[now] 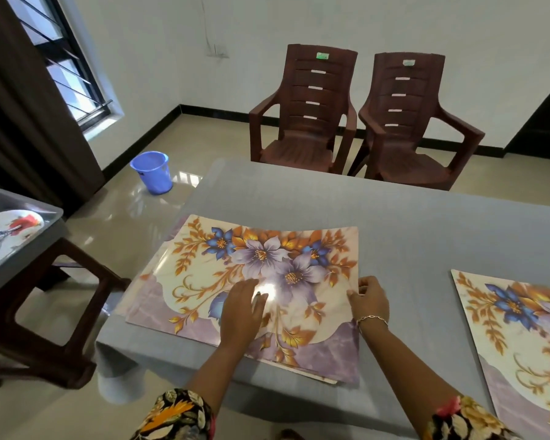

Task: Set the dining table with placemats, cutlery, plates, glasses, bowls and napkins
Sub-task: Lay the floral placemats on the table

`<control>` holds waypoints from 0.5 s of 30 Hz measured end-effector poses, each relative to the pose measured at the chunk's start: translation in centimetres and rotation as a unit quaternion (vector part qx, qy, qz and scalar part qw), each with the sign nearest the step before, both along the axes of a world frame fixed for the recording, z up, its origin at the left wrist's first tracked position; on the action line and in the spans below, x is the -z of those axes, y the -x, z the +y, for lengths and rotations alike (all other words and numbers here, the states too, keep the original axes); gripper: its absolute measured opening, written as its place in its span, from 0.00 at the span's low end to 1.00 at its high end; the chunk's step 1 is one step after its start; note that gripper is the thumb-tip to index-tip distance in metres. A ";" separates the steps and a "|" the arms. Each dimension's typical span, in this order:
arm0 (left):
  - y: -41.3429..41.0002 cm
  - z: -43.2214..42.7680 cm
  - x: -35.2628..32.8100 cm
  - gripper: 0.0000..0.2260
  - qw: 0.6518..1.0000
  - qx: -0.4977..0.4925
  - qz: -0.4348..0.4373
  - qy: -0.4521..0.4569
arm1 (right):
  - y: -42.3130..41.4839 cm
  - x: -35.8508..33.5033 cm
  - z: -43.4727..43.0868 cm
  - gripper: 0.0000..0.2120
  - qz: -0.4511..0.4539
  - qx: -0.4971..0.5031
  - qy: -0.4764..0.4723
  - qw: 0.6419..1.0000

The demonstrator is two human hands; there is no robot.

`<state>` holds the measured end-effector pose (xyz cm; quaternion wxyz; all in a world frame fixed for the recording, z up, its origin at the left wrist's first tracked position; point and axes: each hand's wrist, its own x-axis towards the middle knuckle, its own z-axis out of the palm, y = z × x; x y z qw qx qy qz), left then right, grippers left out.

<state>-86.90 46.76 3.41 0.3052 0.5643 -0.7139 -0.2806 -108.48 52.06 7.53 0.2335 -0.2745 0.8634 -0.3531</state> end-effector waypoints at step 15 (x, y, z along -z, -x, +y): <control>-4.1 0.5 -0.4 0.28 0.947 -0.314 0.055 0.040 | 2.9 -1.2 0.1 0.12 -0.152 0.147 0.114 0.971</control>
